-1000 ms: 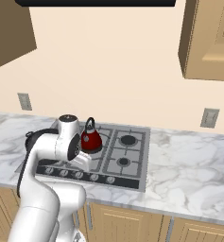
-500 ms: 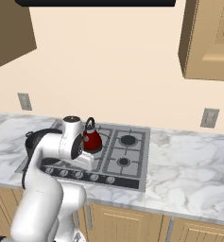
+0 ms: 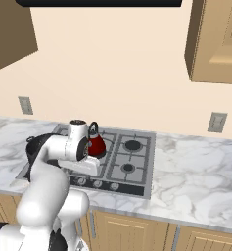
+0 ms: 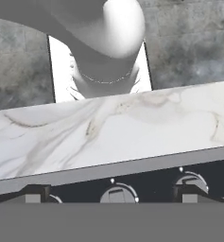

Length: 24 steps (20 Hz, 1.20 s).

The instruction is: Pick the kettle from the cabinet and place it on a stove burner. Then pick the pot from the counter and place it on another stove burner. Finally, turn both burners on.

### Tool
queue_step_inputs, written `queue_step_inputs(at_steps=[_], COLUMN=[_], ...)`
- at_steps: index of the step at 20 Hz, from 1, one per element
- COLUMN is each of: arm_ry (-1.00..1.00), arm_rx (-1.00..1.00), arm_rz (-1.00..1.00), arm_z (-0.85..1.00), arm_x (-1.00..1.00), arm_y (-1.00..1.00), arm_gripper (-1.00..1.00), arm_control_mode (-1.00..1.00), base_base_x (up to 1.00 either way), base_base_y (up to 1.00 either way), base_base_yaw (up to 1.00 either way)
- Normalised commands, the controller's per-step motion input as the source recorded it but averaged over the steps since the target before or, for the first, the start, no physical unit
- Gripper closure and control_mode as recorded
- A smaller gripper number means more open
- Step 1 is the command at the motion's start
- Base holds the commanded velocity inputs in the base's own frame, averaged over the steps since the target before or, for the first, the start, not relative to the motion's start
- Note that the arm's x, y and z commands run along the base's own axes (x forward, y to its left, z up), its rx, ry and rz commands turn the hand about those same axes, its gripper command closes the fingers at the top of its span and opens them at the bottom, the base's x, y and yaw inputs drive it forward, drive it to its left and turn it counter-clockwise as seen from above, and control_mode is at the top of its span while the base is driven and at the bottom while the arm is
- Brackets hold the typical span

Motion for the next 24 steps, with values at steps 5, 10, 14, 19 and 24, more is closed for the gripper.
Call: queue_step_inputs(at_steps=[5, 10, 14, 19, 24], arm_ry=[0.06, 0.0, 0.0, 0.0, 0.0], arm_rx=[0.0, 0.0, 0.0, 0.0, 0.0], arm_rz=[0.04, 0.04, 0.05, 0.04, 0.05], arm_z=[-0.17, -0.17, -0.14, -0.11, -0.07], arm_x=[0.02, 0.0, 0.0, 0.0, 0.0], arm_y=[0.0, 0.01, 0.0, 0.01, 0.06], arm_gripper=[-1.0, -1.0, -1.0, -1.0, -1.0], arm_control_mode=[-1.0, -1.0, -1.0, -1.0, -1.0], base_base_x=[0.0, 0.0, 0.0, 0.0, 0.0], base_base_y=[0.0, 0.0, 0.0, 0.0, 0.0], base_base_yaw=[0.0, 0.0, 0.0, 0.0, 0.0])
